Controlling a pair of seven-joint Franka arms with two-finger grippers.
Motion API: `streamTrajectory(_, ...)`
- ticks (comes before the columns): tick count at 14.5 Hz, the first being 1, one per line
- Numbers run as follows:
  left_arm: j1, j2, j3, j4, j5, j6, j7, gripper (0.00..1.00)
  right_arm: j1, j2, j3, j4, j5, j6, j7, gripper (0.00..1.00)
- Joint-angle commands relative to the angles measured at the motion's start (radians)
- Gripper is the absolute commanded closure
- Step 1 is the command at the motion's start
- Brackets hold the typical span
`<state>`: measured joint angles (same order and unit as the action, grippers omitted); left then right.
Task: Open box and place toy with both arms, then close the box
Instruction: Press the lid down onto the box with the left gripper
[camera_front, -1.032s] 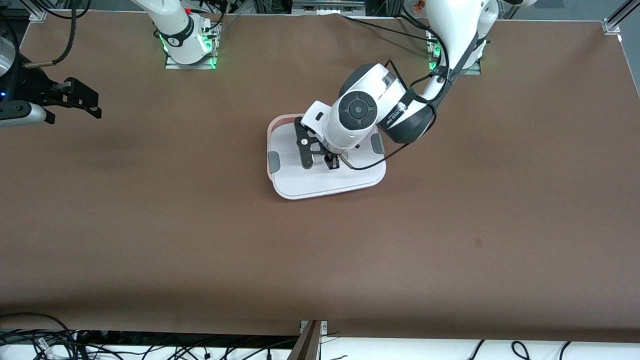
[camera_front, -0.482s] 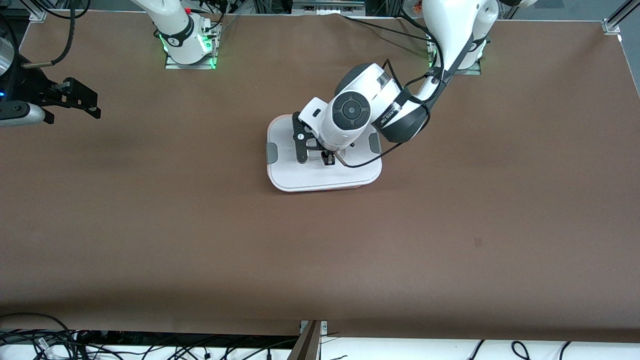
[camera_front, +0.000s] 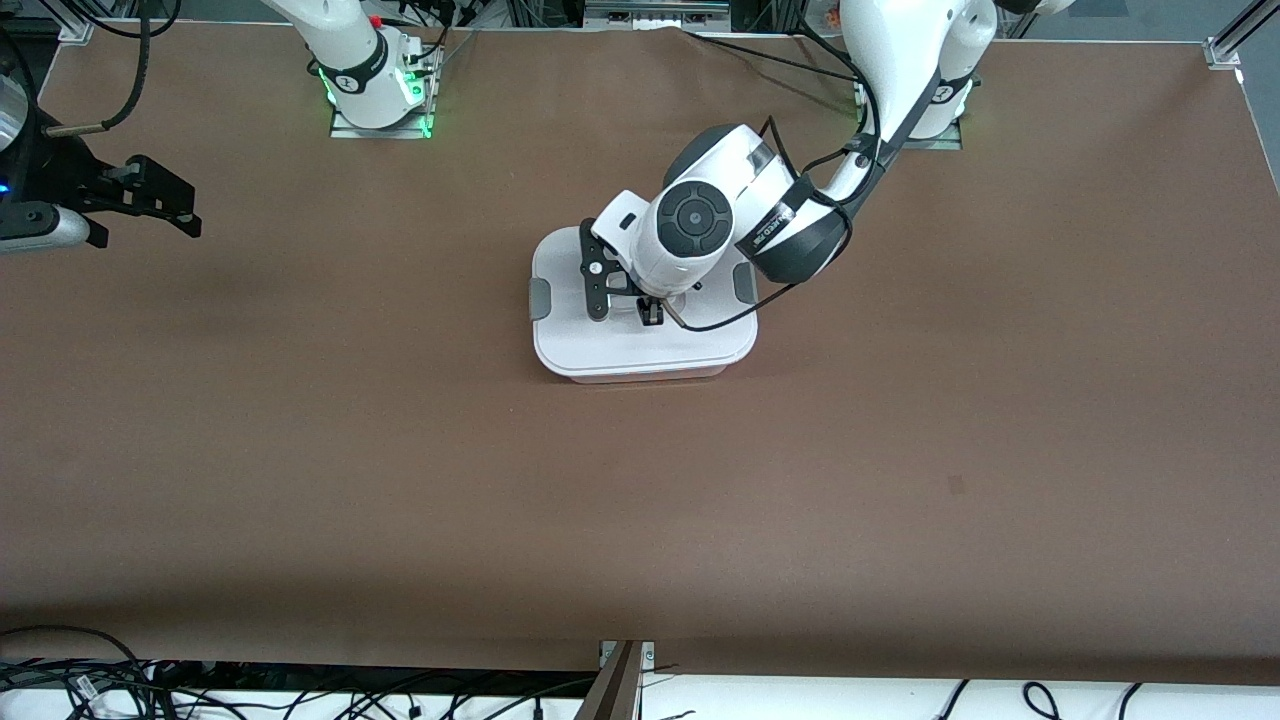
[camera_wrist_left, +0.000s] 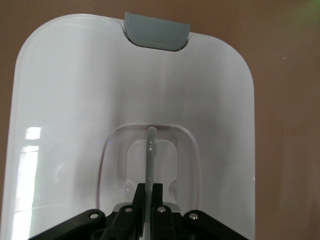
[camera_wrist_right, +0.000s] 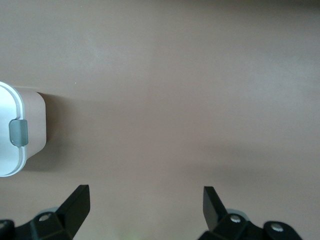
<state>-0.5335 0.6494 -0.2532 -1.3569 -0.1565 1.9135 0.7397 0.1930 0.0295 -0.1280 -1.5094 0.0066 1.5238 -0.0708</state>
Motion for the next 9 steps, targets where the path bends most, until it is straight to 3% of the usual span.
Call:
streamTrajectory(1, -0.002, 0.001, 0.0, 0.005, -0.002, -0.013, 0.035, 1.0, -0.01, 0.003, 0.007, 0.015, 0.0, -0.011, 0.011, 0.0)
streamTrajectory(9, -0.003, 0.013, 0.0, -0.004, 0.002, -0.017, 0.049, 1.0, -0.01, 0.004, 0.007, 0.015, 0.0, -0.011, 0.011, 0.0)
